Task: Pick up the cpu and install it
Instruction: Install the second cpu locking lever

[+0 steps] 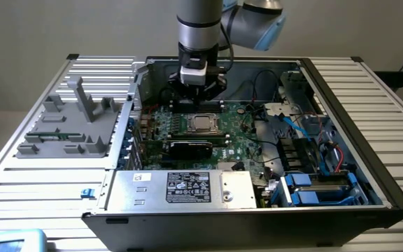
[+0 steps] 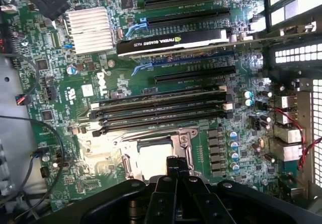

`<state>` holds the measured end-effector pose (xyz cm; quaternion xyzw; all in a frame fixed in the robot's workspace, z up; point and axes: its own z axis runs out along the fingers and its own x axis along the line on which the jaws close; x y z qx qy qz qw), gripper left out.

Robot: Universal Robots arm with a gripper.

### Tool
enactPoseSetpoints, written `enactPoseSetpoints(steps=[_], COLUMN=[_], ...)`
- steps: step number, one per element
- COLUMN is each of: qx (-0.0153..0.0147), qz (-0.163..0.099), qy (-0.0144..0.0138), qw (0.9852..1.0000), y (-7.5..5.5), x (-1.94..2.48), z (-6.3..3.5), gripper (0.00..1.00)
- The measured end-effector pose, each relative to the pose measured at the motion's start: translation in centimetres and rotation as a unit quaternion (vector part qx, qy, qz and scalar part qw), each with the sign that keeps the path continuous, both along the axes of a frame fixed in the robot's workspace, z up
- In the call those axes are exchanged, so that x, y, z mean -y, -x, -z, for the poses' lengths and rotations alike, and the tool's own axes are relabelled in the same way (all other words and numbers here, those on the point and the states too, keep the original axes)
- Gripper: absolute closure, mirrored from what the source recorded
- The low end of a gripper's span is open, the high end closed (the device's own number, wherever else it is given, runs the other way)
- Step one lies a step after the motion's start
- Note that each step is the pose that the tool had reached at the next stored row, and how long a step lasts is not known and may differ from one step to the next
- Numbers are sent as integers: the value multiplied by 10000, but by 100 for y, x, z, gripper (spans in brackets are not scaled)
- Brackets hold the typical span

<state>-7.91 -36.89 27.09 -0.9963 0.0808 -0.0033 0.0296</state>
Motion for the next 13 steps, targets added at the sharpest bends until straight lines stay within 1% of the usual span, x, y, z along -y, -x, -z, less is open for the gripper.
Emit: enactPoseSetpoints(steps=[1, 2, 3, 5, 6, 7, 9, 12, 13], qx=[40, 74, 100, 143, 160, 172, 185, 189, 190], qz=[0, 0, 1, 1, 0, 0, 0, 0, -1], qy=[33, 59, 74, 91, 99, 109, 128, 141, 152], qw=[10000, 10000, 9999, 9999, 9998, 9998, 9997, 9997, 9997], y=[0, 0, 0, -3, -6, -9, -22, -57, -65], x=[-24, -45, -64, -101, -117, -132, -154, -166, -167], z=[-2, -8, -18, -43, -55, -66, -87, -118, -124], gripper=[89, 89, 89, 89, 89, 89, 89, 89, 89])
